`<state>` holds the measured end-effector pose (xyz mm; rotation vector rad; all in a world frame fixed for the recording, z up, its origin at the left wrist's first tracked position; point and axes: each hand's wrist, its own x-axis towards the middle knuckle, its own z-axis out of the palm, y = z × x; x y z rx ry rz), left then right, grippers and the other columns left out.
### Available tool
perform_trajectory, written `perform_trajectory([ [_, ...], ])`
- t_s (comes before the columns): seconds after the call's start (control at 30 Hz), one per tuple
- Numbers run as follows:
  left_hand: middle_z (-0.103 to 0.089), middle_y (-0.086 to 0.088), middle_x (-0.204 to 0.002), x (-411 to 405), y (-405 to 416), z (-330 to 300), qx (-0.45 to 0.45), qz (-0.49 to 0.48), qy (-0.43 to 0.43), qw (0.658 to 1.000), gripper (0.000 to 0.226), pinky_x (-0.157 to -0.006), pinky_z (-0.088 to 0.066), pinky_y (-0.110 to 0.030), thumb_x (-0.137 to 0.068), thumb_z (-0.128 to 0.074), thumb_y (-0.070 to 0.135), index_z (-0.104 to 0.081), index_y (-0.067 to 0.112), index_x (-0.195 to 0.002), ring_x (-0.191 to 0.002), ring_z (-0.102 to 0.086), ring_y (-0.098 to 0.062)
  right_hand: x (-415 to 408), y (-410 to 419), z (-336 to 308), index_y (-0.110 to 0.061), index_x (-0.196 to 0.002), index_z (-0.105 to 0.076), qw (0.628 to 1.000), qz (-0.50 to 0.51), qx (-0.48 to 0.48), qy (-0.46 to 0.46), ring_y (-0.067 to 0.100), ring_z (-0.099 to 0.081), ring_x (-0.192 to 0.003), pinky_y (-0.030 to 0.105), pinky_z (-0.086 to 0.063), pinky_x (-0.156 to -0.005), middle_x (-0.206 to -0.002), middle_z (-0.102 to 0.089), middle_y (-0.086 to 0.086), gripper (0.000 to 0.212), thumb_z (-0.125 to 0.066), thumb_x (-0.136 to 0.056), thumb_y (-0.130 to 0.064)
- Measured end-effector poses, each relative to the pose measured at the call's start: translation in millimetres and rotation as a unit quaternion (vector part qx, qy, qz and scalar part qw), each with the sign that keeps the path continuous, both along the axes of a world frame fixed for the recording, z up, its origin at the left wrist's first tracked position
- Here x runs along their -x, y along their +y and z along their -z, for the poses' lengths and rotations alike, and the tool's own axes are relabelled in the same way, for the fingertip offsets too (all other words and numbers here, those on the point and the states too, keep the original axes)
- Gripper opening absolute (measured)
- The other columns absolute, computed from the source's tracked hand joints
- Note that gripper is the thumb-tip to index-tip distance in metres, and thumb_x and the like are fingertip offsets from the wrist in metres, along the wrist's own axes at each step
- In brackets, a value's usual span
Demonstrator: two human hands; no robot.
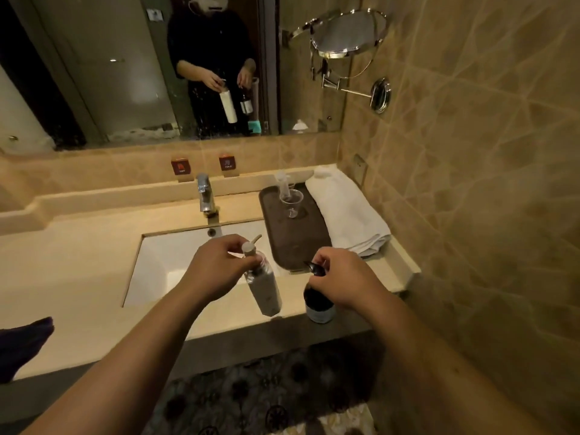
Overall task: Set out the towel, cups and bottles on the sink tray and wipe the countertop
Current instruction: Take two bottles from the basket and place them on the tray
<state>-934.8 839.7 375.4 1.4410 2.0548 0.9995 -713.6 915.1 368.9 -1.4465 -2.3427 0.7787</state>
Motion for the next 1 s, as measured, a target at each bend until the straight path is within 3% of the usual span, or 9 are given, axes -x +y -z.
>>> perform_trajectory([
  [0.17, -0.068, 0.001, -0.101, 15.1, 60.3, -2.1, -0.013, 0.007, -0.011, 1.000, 0.016, -0.084, -0.058, -0.044, -0.088, -0.074, 0.027, -0.072, 0.018, -0.101, -0.094, -0.065, -0.021, 11.6, 53.0, 8.3, -0.031, -0.090, -0.060, 1.000, 0.024, 0.006, 0.006, 0.009, -0.058, -0.075, 0.027, -0.052, -0.063, -0.081, -0.059, -0.012, 0.016, -0.075, -0.083, -0.028],
  [0.27, -0.069, 0.000, -0.102, 29.6, 100.8, 3.9, -0.017, 0.034, -0.027, 0.999, 0.014, -0.086, -0.057, -0.047, -0.088, -0.074, 0.027, -0.071, 0.020, -0.100, -0.096, -0.065, -0.022, 20.6, 79.0, 15.1, -0.034, -0.087, -0.057, 0.999, 0.039, 0.017, 0.007, 0.006, -0.055, -0.070, 0.017, -0.041, -0.055, -0.079, -0.056, -0.015, 0.018, -0.075, -0.085, -0.029],
  [0.37, -0.070, 0.000, -0.102, 44.6, 146.4, 14.7, -0.012, 0.059, -0.034, 0.998, 0.017, -0.085, -0.058, -0.047, -0.087, -0.076, 0.027, -0.073, 0.018, -0.102, -0.095, -0.065, -0.021, 31.3, 102.5, 18.9, -0.036, -0.080, -0.054, 0.998, 0.058, 0.031, -0.009, 0.007, -0.055, -0.068, 0.017, -0.039, -0.054, -0.078, -0.056, -0.015, 0.022, -0.074, -0.085, -0.029],
  [0.43, -0.070, 0.004, -0.097, 53.9, 178.1, 22.2, -0.009, 0.076, -0.039, 0.996, 0.016, -0.078, -0.058, -0.039, -0.086, -0.076, 0.027, -0.073, 0.020, -0.100, -0.092, -0.065, -0.017, 38.4, 117.6, 19.5, -0.034, -0.077, -0.054, 0.996, 0.079, 0.037, -0.016, 0.008, -0.056, -0.067, 0.018, -0.040, -0.055, -0.076, -0.058, -0.013, 0.023, -0.074, -0.086, -0.028],
  [0.53, -0.065, 0.018, -0.087, 66.3, 222.3, 30.1, -0.011, 0.103, -0.039, 0.994, 0.013, -0.062, -0.046, -0.020, -0.083, -0.078, 0.031, -0.069, 0.029, -0.093, -0.081, -0.061, 0.000, 49.3, 137.4, 19.5, -0.032, -0.077, -0.056, 0.994, 0.104, 0.034, -0.017, 0.008, -0.057, -0.066, 0.019, -0.045, -0.058, -0.074, -0.059, -0.012, 0.022, -0.075, -0.085, -0.027],
  [0.6, -0.067, 0.019, -0.084, 74.2, 249.2, 33.0, -0.005, 0.114, -0.043, 0.993, 0.013, -0.060, -0.043, -0.019, -0.081, -0.080, 0.033, -0.071, 0.030, -0.089, -0.077, -0.060, 0.004, 56.8, 148.9, 20.8, -0.032, -0.076, -0.055, 0.993, 0.116, 0.030, -0.009, 0.007, -0.056, -0.065, 0.019, -0.044, -0.059, -0.072, -0.057, -0.012, 0.024, -0.076, -0.085, -0.025],
  [0.7, -0.073, 0.010, -0.085, 82.9, 283.1, 37.5, 0.006, 0.127, -0.051, 0.991, 0.017, -0.067, -0.051, -0.027, -0.077, -0.082, 0.031, -0.075, 0.024, -0.091, -0.080, -0.066, -0.005, 68.0, 163.9, 25.2, -0.032, -0.076, -0.055, 0.991, 0.134, 0.027, 0.004, 0.008, -0.054, -0.064, 0.021, -0.042, -0.060, -0.069, -0.055, -0.010, 0.024, -0.077, -0.084, -0.024],
  [0.87, -0.073, 0.006, -0.091, 86.6, 322.9, 48.7, 0.021, 0.138, -0.070, 0.988, 0.022, -0.074, -0.049, -0.029, -0.077, -0.083, 0.028, -0.075, 0.020, -0.096, -0.086, -0.065, -0.009, 85.5, 187.2, 33.2, -0.028, -0.081, -0.058, 0.986, 0.163, 0.028, 0.008, 0.008, -0.050, -0.061, 0.020, -0.036, -0.056, -0.069, -0.053, -0.008, 0.020, -0.077, -0.085, -0.027],
  [1.0, -0.071, 0.006, -0.087, 87.0, 344.5, 59.9, 0.027, 0.137, -0.065, 0.988, 0.017, -0.066, -0.045, -0.026, -0.076, -0.083, 0.027, -0.074, 0.021, -0.089, -0.084, -0.064, -0.010, 95.3, 205.0, 42.8, -0.031, -0.080, -0.058, 0.986, 0.166, 0.033, -0.004, 0.007, -0.049, -0.059, 0.016, -0.033, -0.054, -0.067, -0.052, -0.008, 0.020, -0.077, -0.085, -0.029],
])
